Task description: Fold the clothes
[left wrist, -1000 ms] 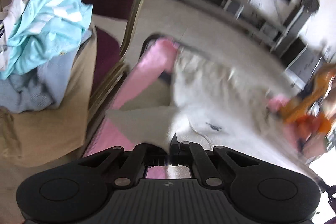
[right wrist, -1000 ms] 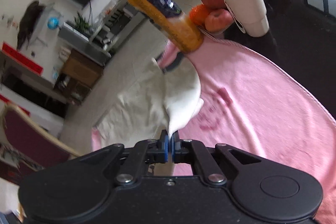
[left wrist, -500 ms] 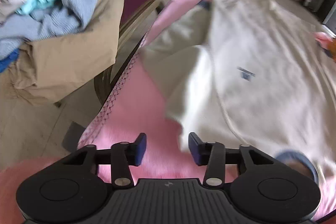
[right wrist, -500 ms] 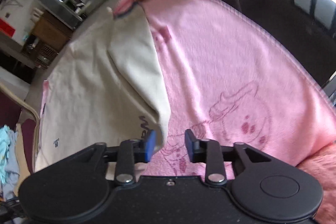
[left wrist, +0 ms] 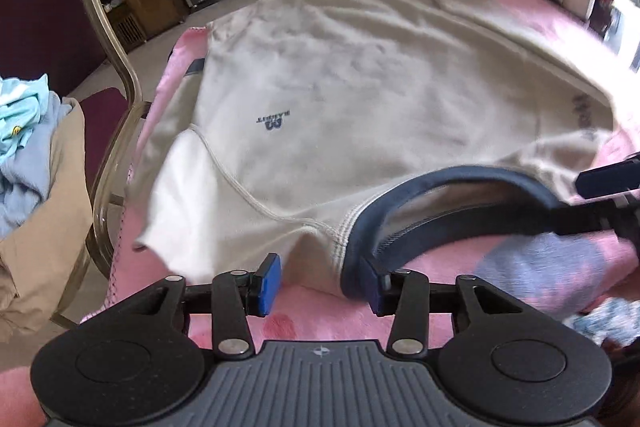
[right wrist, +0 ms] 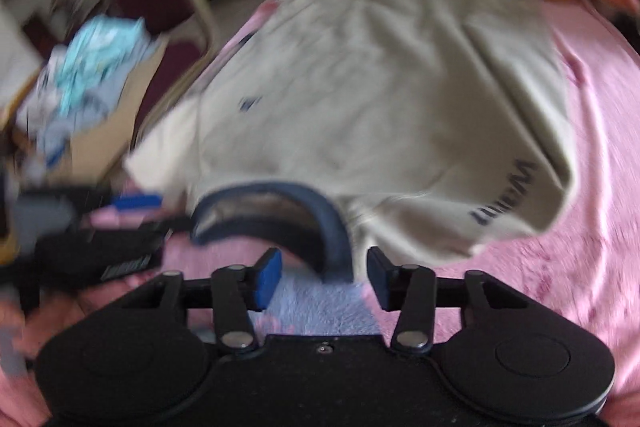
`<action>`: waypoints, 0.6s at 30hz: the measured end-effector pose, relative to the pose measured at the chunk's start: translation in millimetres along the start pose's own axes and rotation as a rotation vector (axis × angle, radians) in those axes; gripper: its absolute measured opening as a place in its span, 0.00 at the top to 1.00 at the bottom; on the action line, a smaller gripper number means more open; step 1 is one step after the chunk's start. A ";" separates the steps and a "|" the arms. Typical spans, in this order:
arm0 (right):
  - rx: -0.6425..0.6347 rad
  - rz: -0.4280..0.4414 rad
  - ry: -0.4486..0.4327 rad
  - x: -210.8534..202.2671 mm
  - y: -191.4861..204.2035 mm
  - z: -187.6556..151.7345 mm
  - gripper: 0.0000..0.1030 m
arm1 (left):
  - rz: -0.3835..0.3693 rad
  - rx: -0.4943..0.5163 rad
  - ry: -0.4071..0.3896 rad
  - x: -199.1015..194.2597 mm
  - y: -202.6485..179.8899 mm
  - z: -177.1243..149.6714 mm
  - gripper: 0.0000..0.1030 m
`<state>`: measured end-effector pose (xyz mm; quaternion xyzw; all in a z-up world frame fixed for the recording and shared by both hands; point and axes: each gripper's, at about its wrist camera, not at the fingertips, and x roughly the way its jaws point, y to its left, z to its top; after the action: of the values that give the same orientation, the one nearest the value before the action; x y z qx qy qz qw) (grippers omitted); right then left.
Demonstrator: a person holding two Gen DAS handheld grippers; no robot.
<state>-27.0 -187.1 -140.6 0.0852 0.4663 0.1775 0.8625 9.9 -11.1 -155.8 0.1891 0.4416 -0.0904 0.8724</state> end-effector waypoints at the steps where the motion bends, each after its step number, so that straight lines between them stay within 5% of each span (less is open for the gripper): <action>1: -0.056 -0.028 0.004 4.9 6.9 -1.7 0.52 | 0.004 0.005 0.007 5.5 -0.4 -0.2 0.71; 3: -0.167 -0.085 0.011 14.7 20.7 -5.0 0.53 | -0.012 0.000 0.018 10.6 1.4 -2.0 0.89; 4: -0.231 -0.134 0.010 20.1 28.1 -7.6 0.62 | -0.021 -0.006 0.021 11.8 2.6 -2.8 0.90; 5: -0.273 -0.169 0.005 22.6 32.7 -10.2 0.83 | -0.022 -0.010 0.016 10.0 3.4 -3.1 0.91; 7: -0.355 -0.236 -0.006 27.1 41.5 -15.5 0.88 | -0.029 -0.024 0.014 2.6 6.9 -2.6 0.92; 12: -0.220 -0.155 -0.050 -9.5 30.8 -7.7 0.90 | -0.090 -0.042 0.031 -29.8 9.9 -3.9 0.93; 16: -0.181 -0.157 0.033 6.0 19.3 -8.4 0.88 | -0.073 -0.005 0.134 4.2 -2.6 -6.7 0.92; 18: -0.207 -0.172 0.065 13.1 21.5 -11.9 0.81 | -0.070 0.007 0.113 -3.0 -2.7 -7.2 0.84</action>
<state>-35.2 -162.4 -150.6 -0.0502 0.4789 0.1525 0.8631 2.0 -10.7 -158.0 0.1814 0.4962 -0.1117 0.8417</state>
